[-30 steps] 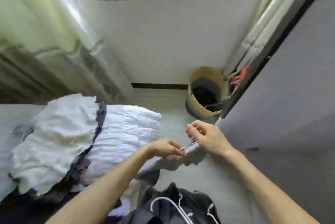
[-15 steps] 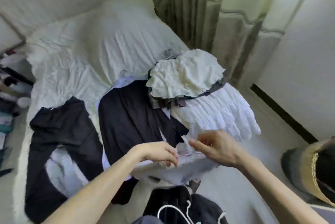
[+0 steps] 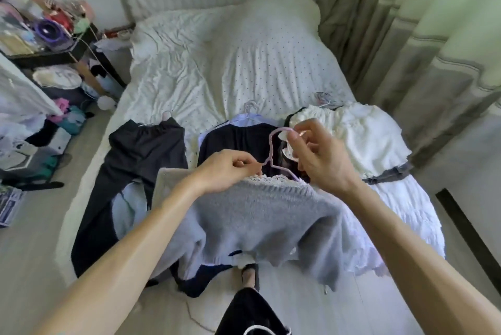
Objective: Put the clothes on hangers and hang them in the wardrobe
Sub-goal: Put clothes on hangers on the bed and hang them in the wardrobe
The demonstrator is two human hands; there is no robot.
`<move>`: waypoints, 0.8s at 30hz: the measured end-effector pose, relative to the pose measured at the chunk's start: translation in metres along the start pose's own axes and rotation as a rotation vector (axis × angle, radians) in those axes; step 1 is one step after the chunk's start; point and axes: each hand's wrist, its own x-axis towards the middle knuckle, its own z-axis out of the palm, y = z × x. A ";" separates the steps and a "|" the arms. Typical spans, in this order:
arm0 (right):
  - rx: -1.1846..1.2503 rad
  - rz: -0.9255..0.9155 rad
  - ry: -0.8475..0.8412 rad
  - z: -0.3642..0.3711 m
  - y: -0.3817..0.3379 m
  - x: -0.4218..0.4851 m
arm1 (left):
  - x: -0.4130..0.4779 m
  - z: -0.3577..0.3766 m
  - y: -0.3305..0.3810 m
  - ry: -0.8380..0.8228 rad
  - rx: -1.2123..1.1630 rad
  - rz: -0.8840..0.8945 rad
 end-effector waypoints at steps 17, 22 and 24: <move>0.037 0.943 -0.057 0.088 0.188 0.157 | 0.277 -0.136 -0.103 0.027 -0.236 -0.078; -0.054 1.023 -0.044 0.114 0.222 0.200 | 0.367 -0.162 -0.131 0.097 -0.311 -0.105; -0.118 1.032 -0.126 0.129 0.237 0.214 | 0.398 -0.163 -0.155 0.088 -0.274 -0.144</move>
